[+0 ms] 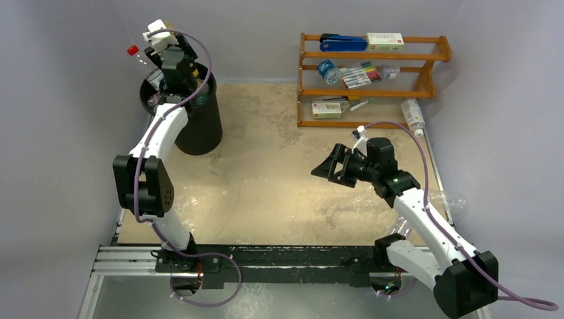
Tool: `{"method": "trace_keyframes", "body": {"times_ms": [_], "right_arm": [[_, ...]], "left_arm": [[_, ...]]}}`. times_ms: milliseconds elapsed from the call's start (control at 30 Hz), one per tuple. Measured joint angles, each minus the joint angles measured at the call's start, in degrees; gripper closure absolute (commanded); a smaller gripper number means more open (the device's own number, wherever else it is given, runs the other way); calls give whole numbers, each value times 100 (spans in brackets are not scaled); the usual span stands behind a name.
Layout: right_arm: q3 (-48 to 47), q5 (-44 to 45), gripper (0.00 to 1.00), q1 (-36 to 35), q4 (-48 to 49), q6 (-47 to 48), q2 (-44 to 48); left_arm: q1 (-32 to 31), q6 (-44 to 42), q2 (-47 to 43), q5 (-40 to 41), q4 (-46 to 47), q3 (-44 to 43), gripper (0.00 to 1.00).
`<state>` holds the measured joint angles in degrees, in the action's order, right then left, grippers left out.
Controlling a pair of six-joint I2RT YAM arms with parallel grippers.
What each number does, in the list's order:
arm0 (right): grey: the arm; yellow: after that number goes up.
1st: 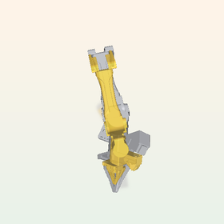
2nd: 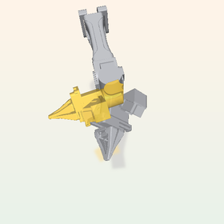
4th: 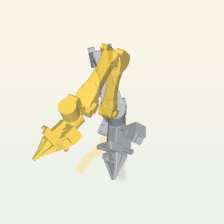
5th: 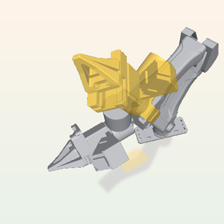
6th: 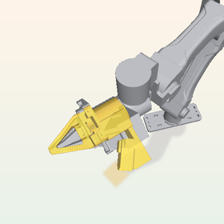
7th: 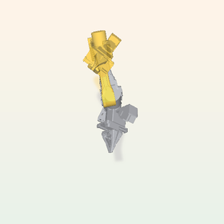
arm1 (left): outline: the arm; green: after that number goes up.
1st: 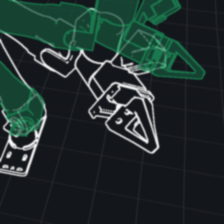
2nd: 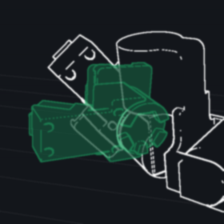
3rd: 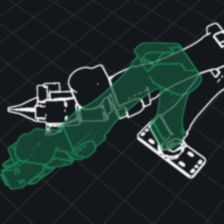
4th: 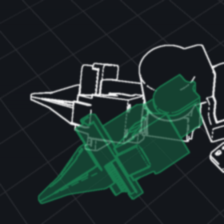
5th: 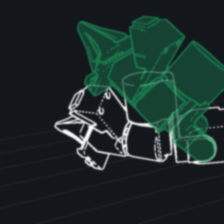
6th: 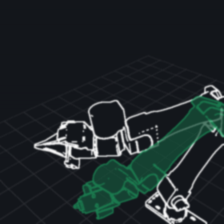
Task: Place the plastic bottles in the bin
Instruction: Place the plastic bottle in the trash bin.
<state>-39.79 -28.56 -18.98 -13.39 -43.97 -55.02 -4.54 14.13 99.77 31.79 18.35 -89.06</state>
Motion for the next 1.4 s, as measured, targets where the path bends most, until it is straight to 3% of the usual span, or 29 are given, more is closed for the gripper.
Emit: {"method": "trace_keyframes", "body": {"times_ms": [233,467,867,1100,1267,1400], "right_arm": [[125,-35,7,0,50,0,-11],[280,-103,7,0,96,-4,-4],[376,-122,7,0,127,-70,459],[378,-107,6,0,22,-127,739],[376,-87,6,0,-46,-155,780],[315,94,4,-2,-225,-153,772]], "left_arm": [[-2,227,-2,55,365,393,38],[-4,313,-7,17,-334,345,20],[-4,116,-577,142,-1832,-319,19],[-4,157,-680,151,-3032,-1703,18],[-4,382,-828,-411,-4162,-2490,18],[-2,693,-1261,-1113,-4896,-2378,18]]}}
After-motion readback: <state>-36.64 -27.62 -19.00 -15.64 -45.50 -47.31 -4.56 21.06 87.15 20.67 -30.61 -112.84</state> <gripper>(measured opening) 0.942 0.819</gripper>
